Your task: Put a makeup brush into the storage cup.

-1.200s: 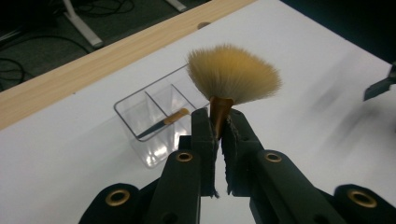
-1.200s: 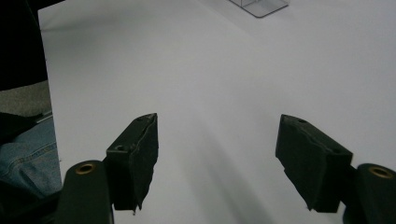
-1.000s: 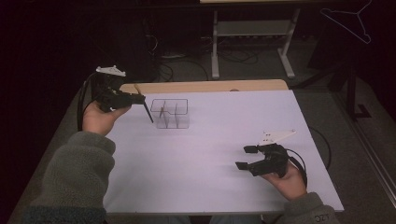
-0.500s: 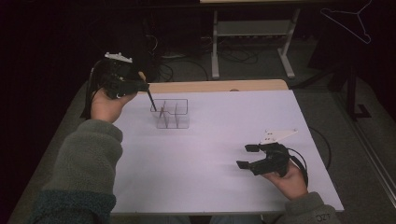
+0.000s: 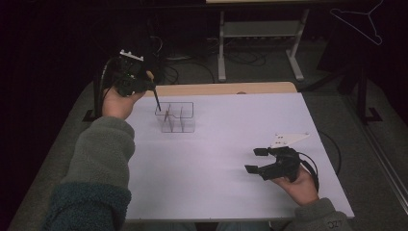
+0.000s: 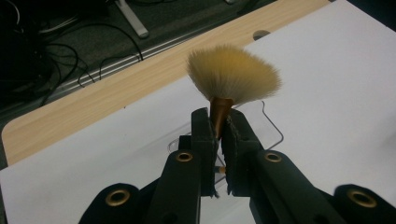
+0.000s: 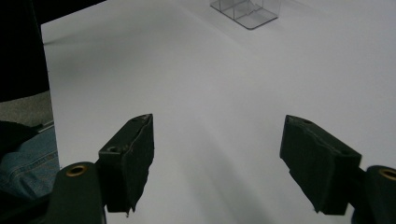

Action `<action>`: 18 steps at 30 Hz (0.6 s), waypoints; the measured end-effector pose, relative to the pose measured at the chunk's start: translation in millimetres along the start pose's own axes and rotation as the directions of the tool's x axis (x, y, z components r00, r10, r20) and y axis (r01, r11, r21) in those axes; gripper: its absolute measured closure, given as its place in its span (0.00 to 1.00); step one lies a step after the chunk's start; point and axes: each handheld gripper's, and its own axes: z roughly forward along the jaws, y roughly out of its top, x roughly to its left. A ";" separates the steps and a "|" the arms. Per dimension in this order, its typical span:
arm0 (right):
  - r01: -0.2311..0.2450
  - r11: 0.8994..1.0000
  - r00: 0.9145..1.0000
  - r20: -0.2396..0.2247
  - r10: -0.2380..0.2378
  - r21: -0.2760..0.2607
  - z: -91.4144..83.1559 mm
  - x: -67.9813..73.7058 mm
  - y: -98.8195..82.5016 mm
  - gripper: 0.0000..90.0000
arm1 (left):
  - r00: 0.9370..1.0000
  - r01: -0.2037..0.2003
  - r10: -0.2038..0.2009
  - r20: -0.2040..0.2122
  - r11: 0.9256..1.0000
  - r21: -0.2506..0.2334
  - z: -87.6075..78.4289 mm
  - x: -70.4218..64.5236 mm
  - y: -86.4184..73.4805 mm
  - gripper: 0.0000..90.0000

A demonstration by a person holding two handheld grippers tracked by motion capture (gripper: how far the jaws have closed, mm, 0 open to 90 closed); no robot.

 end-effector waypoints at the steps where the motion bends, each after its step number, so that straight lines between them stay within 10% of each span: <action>1: 0.000 1.000 1.000 0.000 0.000 -0.001 -0.1 -0.2 0.1 0.28 | 1.000 0.000 0.000 -0.008 1.000 0.001 1.5 0.3 0.0 0.93; 18: 0.011 1.000 1.000 0.000 -0.011 -0.022 -3.4 -0.3 1.0 0.29 | 1.000 0.008 -0.007 -0.028 0.999 0.032 21.8 0.2 -2.1 0.93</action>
